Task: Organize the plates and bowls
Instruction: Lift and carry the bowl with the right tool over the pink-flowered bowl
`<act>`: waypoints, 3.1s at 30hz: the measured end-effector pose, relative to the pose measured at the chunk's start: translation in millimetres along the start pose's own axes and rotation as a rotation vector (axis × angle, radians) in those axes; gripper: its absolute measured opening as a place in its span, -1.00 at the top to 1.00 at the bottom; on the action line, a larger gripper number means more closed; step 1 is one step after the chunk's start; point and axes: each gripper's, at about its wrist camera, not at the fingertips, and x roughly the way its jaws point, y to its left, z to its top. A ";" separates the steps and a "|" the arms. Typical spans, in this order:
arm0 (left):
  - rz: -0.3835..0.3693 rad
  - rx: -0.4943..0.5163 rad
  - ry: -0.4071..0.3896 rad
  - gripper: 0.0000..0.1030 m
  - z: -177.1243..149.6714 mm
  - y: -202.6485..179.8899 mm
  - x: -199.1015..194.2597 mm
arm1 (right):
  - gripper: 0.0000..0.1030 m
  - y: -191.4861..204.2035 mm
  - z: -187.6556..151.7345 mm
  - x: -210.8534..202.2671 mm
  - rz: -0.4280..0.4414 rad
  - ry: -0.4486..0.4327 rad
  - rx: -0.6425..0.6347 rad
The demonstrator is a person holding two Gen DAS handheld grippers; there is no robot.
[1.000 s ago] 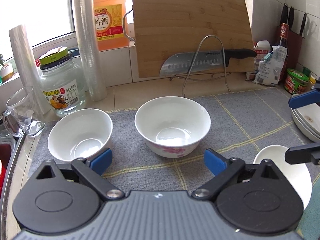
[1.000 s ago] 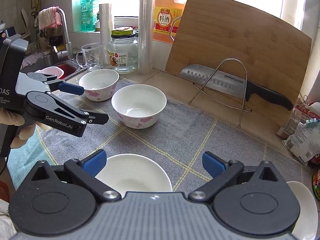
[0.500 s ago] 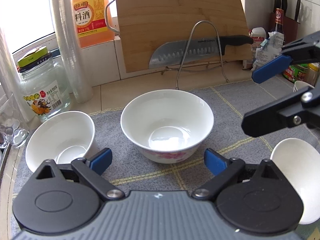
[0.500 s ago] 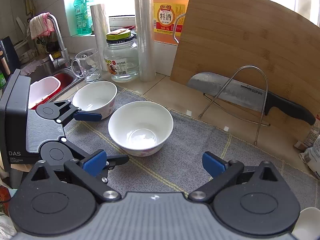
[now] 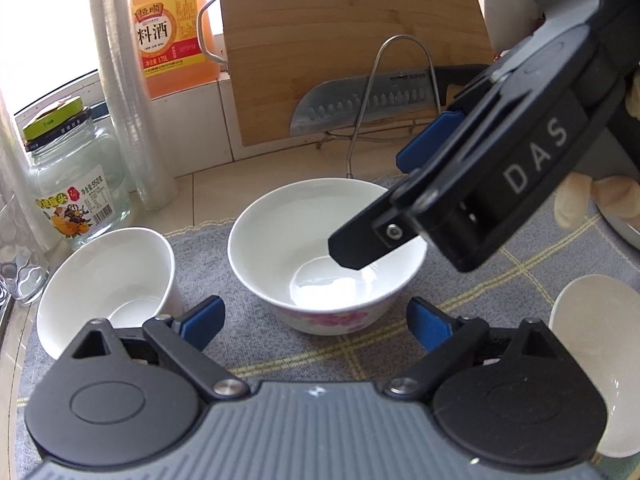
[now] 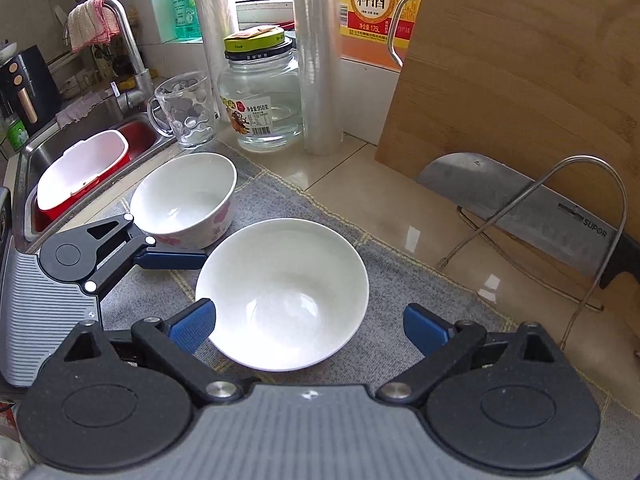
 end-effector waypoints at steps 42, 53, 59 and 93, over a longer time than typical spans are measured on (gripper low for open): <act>-0.070 0.043 0.000 -0.62 10.2 3.6 -3.9 | -0.60 -7.9 17.1 33.9 0.087 0.061 0.023; -0.093 0.088 -0.001 -0.62 18.7 -8.2 -30.3 | -0.60 1.0 9.4 -0.7 0.074 0.019 0.044; -0.119 0.111 -0.011 -0.62 18.8 -19.3 -48.5 | -0.61 5.8 -2.0 -26.6 0.063 -0.002 0.073; -0.273 0.216 0.019 -0.62 -5.7 -90.4 -102.2 | -0.61 32.4 -97.7 -111.7 -0.045 -0.037 0.195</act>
